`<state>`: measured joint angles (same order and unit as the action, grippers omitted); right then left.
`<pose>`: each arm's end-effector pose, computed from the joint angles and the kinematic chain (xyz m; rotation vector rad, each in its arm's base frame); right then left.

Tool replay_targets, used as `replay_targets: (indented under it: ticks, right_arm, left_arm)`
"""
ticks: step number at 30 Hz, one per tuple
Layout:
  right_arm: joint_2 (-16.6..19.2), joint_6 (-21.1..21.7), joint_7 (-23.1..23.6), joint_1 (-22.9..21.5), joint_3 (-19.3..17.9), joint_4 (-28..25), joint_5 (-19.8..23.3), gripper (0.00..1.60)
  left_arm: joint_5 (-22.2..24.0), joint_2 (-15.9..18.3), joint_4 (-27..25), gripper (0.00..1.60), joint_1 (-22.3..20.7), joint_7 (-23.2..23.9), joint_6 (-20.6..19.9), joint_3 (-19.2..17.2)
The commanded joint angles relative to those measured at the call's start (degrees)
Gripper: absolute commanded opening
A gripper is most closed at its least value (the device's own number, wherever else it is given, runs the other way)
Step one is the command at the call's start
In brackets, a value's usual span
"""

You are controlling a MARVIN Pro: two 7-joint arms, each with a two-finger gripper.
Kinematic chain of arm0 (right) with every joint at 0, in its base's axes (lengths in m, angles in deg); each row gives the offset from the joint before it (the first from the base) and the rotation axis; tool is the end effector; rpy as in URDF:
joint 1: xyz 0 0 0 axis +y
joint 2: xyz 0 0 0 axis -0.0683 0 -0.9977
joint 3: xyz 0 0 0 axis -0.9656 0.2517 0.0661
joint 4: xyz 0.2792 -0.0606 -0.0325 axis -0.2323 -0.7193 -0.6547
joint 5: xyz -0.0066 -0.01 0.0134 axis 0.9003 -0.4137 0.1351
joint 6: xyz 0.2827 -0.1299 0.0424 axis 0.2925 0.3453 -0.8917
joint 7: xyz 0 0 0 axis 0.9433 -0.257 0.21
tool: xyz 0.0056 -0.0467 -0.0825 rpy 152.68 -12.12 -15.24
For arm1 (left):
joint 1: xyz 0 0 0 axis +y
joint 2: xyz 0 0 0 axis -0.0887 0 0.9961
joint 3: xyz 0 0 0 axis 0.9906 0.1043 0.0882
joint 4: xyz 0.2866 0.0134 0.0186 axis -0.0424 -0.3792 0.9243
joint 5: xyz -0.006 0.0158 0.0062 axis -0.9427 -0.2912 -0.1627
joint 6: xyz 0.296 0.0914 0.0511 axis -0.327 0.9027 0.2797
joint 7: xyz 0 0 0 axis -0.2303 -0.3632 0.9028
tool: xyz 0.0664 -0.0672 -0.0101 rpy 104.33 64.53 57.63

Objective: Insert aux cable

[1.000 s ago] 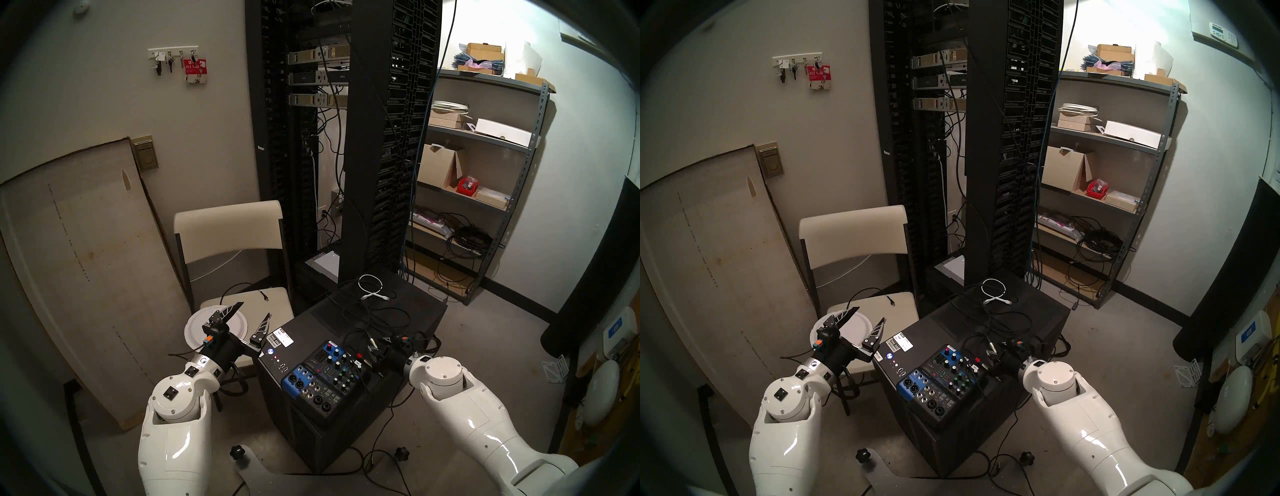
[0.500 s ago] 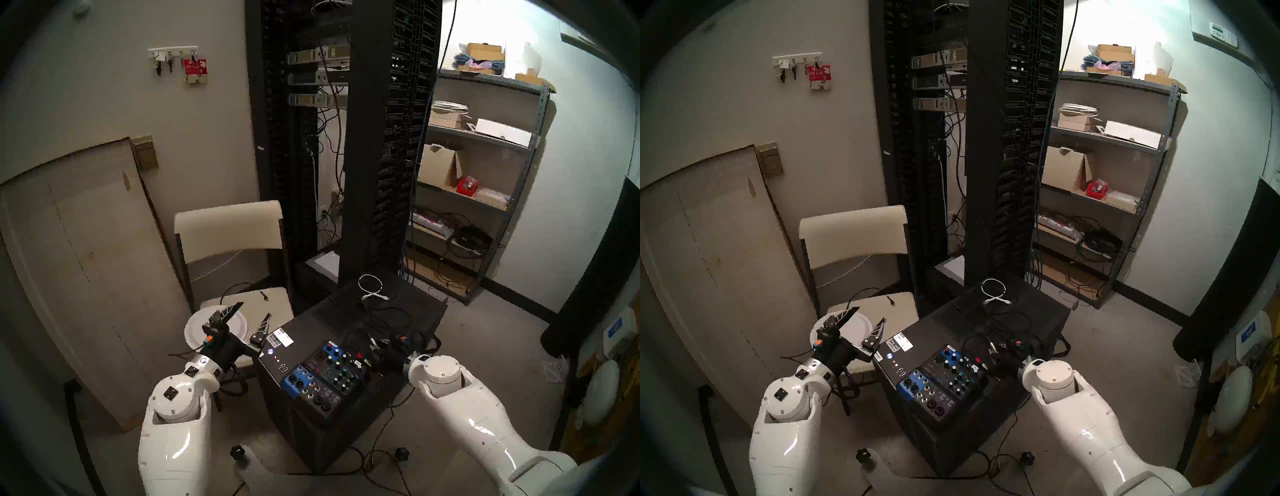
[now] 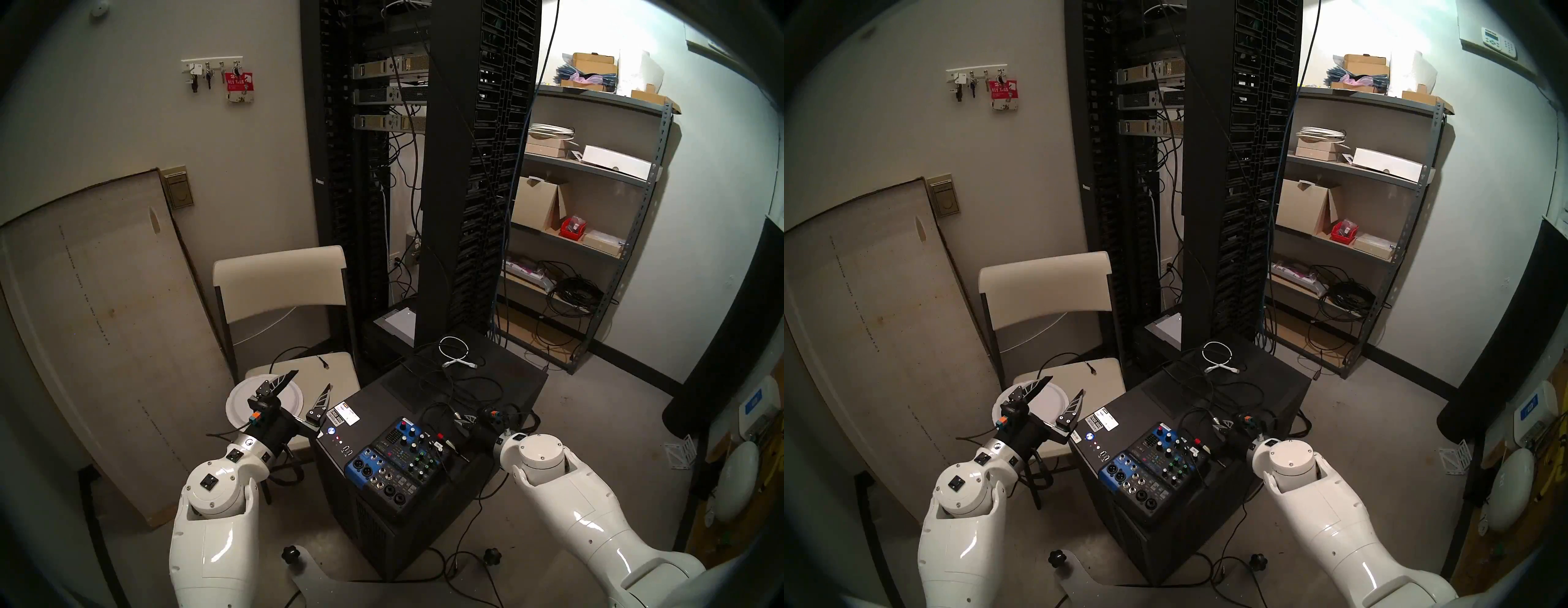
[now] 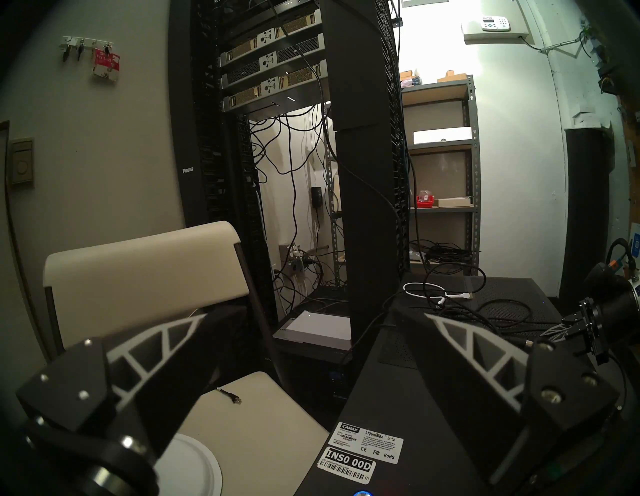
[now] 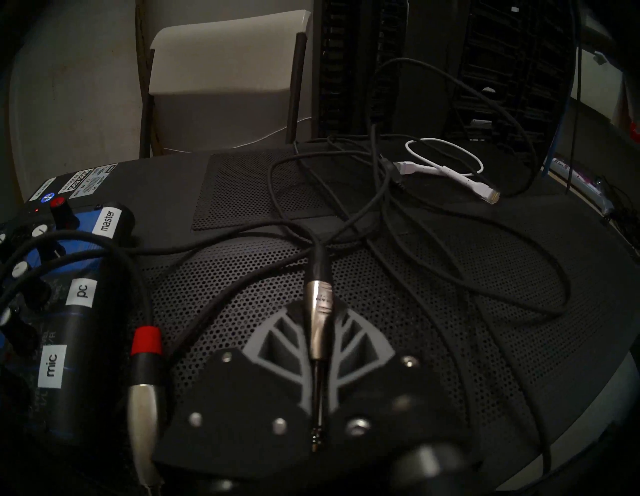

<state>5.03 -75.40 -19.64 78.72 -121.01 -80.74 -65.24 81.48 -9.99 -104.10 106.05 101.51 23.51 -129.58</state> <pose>0.4114 -0.0267 -0.4433 -2.4506 -0.6728 -1.4800 0.3436 0.0433 -0.3527 2.0262 -0.4783 2.0882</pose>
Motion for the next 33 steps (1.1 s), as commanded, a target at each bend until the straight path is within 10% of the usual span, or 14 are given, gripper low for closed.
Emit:
replay_targets:
  ticks: [1, 33]
  right_arm:
    - [0.24, -1.61, -0.23, 2.72, -1.58, -5.66, 1.57, 0.0]
    - [-1.61, -10.79, -4.13, 18.53, -3.53, -28.64, 3.07, 0.0]
  left_arm:
    - [0.06, 0.1, -0.92, 1.6, -0.11, -0.1, 0.08, 0.1]
    - [19.65, 1.0, -2.42, 1.6, -2.72, 19.91, -20.47, 2.83]
